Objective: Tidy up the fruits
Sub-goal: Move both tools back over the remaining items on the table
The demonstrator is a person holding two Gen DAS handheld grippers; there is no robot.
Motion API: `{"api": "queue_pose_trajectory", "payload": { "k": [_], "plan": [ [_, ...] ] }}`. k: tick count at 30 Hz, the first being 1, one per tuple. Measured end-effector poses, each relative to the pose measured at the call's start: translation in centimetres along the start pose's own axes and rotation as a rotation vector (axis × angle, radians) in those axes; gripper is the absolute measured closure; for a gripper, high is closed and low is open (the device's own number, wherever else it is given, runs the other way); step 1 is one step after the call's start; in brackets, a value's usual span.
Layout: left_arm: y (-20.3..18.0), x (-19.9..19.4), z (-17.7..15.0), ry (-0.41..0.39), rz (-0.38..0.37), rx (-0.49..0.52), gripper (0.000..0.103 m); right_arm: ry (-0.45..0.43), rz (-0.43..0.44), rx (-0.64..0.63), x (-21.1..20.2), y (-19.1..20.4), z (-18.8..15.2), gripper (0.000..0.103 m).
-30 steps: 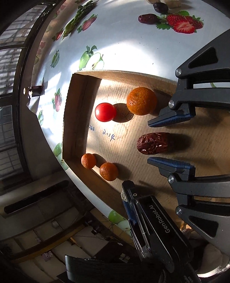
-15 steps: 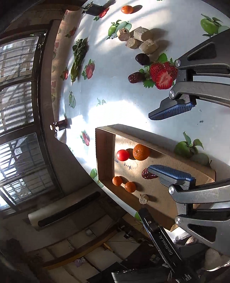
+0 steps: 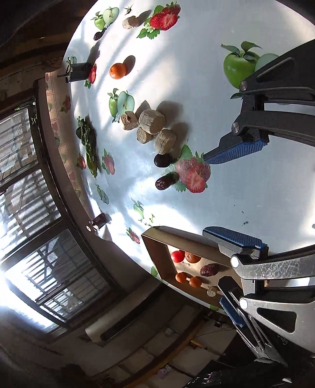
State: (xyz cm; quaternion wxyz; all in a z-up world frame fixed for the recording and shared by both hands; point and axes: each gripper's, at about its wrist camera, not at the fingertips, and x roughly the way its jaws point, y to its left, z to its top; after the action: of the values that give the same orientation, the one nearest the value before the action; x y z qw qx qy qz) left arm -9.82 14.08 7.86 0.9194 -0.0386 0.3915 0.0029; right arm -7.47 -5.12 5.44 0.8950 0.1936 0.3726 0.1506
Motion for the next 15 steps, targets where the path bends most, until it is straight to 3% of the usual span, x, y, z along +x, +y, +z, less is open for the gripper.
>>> {"api": "queue_pose_trajectory", "payload": {
  "k": [6, 15],
  "plan": [
    [-1.5, 1.0, -0.2, 0.008, 0.048, 0.056, 0.041, -0.001, -0.009, 0.005, -0.3, -1.0, 0.0, 0.043],
    [-1.4, 2.0, 0.0, 0.027, 0.075, 0.059, 0.041, 0.036, -0.015, 0.025, 0.7, -1.9, -0.1, 0.043]
  ]
}}
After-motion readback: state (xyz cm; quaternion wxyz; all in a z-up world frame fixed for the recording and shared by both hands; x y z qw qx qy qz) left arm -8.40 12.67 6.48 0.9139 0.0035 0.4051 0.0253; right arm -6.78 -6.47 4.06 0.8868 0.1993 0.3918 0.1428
